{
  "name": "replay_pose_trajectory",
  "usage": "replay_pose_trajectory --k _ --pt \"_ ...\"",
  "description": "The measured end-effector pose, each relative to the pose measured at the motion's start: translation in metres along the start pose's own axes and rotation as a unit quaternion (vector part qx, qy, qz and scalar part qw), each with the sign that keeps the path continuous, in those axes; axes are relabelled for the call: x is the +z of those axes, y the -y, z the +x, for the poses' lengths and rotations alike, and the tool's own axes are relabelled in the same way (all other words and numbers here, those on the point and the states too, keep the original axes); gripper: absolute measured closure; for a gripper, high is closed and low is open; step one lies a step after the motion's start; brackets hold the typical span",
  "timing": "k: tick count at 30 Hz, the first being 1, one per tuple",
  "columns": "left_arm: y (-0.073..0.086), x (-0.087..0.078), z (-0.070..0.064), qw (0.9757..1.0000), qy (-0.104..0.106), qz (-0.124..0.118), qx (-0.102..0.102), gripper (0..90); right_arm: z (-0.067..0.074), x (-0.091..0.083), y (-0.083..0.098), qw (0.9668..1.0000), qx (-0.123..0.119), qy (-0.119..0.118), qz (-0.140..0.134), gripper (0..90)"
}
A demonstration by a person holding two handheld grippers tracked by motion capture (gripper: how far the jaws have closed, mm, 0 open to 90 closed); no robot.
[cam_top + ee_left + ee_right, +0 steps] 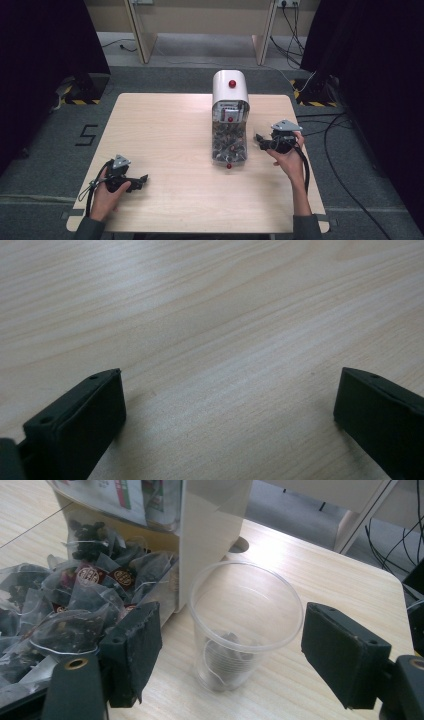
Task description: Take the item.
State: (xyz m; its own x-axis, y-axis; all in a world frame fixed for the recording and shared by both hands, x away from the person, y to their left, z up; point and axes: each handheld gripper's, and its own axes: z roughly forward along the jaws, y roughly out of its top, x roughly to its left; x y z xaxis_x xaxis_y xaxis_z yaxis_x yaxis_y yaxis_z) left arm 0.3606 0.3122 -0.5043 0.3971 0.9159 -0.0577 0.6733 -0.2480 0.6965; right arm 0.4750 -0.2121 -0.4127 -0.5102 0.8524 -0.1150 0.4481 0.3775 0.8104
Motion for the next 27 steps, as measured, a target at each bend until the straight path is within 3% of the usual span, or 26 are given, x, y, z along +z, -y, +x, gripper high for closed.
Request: replay_pose_trajectory --k 13,21,27 --pt "0.000 0.000 0.000 1.0000 0.000 0.000 0.000 0.0 0.005 -0.004 -0.001 1.0000 -0.001 0.005 -0.005 25.1" --pt "0.000 0.000 0.000 1.0000 0.000 0.000 0.000 0.0 0.012 -0.011 0.006 0.9999 -0.012 -0.001 0.002 25.1" --pt "0.000 0.000 0.000 1.0000 0.000 0.000 0.000 0.0 0.012 -0.016 0.010 1.0000 -0.004 -0.002 0.002 25.2"
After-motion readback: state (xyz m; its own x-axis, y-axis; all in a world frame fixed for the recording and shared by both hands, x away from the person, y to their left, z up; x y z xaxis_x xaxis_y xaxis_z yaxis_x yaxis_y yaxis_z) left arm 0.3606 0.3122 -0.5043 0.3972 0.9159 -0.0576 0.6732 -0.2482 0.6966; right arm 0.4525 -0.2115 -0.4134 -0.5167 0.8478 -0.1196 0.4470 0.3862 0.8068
